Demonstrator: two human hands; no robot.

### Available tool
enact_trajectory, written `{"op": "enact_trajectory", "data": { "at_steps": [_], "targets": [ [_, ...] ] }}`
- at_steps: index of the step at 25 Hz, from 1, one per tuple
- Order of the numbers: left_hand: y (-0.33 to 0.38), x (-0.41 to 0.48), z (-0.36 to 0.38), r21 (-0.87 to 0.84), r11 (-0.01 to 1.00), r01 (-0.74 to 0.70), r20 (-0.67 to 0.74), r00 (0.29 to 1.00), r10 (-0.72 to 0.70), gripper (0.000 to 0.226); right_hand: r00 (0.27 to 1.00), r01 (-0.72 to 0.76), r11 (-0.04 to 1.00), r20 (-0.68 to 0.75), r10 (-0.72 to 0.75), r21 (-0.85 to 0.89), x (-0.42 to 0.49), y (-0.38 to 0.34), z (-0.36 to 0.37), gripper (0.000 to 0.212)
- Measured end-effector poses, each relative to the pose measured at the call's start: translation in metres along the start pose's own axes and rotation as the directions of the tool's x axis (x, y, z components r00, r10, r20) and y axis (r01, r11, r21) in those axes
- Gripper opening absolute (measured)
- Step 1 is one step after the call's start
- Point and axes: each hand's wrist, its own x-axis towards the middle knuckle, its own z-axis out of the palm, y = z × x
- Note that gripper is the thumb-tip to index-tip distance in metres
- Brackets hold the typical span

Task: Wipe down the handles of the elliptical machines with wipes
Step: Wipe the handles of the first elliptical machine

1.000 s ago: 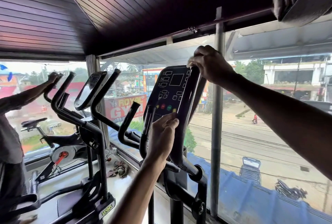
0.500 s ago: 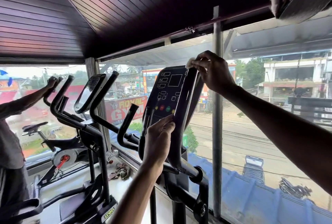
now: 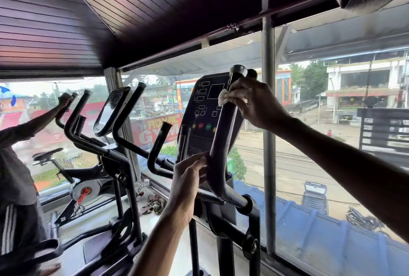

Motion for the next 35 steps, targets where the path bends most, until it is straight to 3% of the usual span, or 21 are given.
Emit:
{"op": "enact_trajectory", "data": {
  "at_steps": [2,7,10,12,17,21,26,30,34,35],
  "targets": [
    [-0.002,-0.004,-0.004,-0.011,1.0,0.002,0.02,1.0,-0.002,0.031,1.0,0.008,0.999,0.014,-0.009,0.041,-0.021,-0.019,0.006,0.016],
    [-0.003,-0.013,-0.005,-0.048,0.999,0.018,0.116,0.993,-0.012,0.033,0.949,0.194,0.974,0.231,-0.216,0.117,-0.067,-0.059,0.007,0.018],
    [-0.004,-0.014,-0.007,-0.101,0.992,0.075,0.152,0.987,-0.059,0.033,0.988,0.116,0.993,0.102,-0.114,-0.016,-0.059,-0.058,0.009,0.019],
    [-0.008,-0.012,-0.01,-0.129,0.986,0.101,0.162,0.984,-0.079,0.033,0.999,0.037,0.999,0.039,-0.036,-0.018,-0.063,-0.067,0.014,0.018],
    [-0.013,-0.007,-0.015,-0.189,0.97,0.153,0.209,0.972,-0.112,0.029,0.962,0.213,0.977,0.167,-0.214,0.024,-0.092,-0.09,0.014,0.014],
    [-0.017,-0.004,-0.02,-0.323,0.915,0.242,0.22,0.96,-0.176,0.031,1.0,0.004,0.997,0.022,-0.002,-0.072,-0.079,-0.093,0.018,0.016],
    [-0.017,-0.01,-0.024,-0.342,0.909,0.239,0.247,0.956,-0.158,0.036,0.98,0.161,0.986,0.127,-0.156,-0.031,-0.108,-0.106,0.017,0.02],
    [-0.017,-0.008,-0.023,-0.359,0.902,0.242,0.225,0.96,-0.168,0.041,0.999,-0.027,0.993,-0.028,0.024,-0.115,-0.088,-0.111,0.03,0.024],
    [-0.017,-0.008,-0.023,-0.339,0.91,0.237,0.207,0.963,-0.173,0.044,0.963,0.24,0.969,0.139,-0.23,-0.056,-0.117,-0.112,0.027,0.029],
    [-0.016,-0.007,-0.023,-0.337,0.912,0.232,0.198,0.965,-0.172,0.045,0.966,0.234,0.969,0.132,-0.222,-0.078,-0.114,-0.11,0.027,0.029]
  ]
}}
